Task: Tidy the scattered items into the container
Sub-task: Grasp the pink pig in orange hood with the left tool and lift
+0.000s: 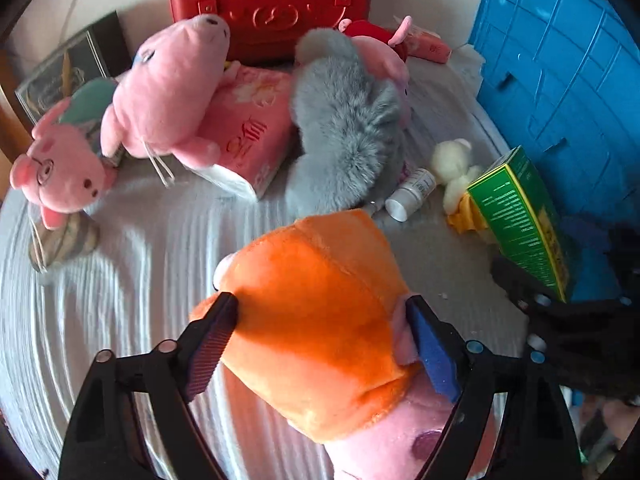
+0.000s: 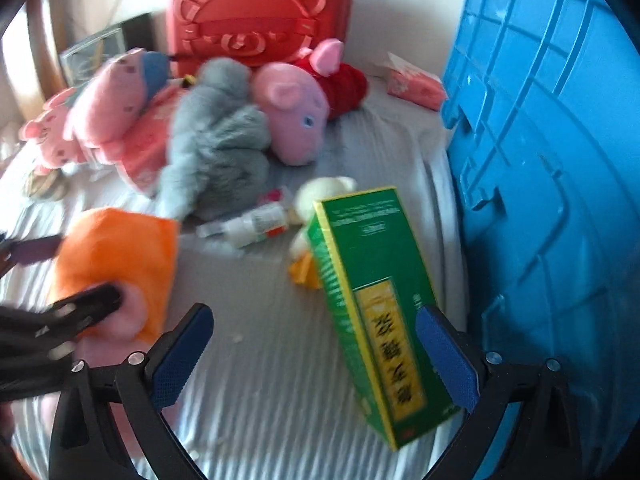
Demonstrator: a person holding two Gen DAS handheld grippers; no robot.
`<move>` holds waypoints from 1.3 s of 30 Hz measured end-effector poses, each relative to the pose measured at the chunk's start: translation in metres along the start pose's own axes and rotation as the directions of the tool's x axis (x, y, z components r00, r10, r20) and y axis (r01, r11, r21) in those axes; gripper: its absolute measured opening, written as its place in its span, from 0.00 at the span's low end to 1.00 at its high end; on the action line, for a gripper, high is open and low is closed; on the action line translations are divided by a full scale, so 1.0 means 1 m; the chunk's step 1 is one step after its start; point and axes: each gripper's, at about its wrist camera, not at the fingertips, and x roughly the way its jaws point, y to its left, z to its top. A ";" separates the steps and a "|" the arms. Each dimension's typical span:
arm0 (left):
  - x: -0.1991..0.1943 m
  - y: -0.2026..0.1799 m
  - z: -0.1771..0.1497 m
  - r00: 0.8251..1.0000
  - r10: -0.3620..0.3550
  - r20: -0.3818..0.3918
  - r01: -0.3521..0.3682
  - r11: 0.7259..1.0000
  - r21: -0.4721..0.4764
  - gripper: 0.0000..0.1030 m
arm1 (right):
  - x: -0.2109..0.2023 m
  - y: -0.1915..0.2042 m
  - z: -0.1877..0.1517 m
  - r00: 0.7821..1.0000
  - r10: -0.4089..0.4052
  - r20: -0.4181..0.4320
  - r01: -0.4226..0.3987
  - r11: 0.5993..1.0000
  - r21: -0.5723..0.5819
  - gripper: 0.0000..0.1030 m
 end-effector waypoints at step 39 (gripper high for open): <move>-0.002 -0.021 -0.013 0.981 0.188 0.050 -0.191 0.979 0.075 0.75 | -0.010 0.008 -0.005 0.998 -0.022 0.054 0.022 1.000 0.005 0.98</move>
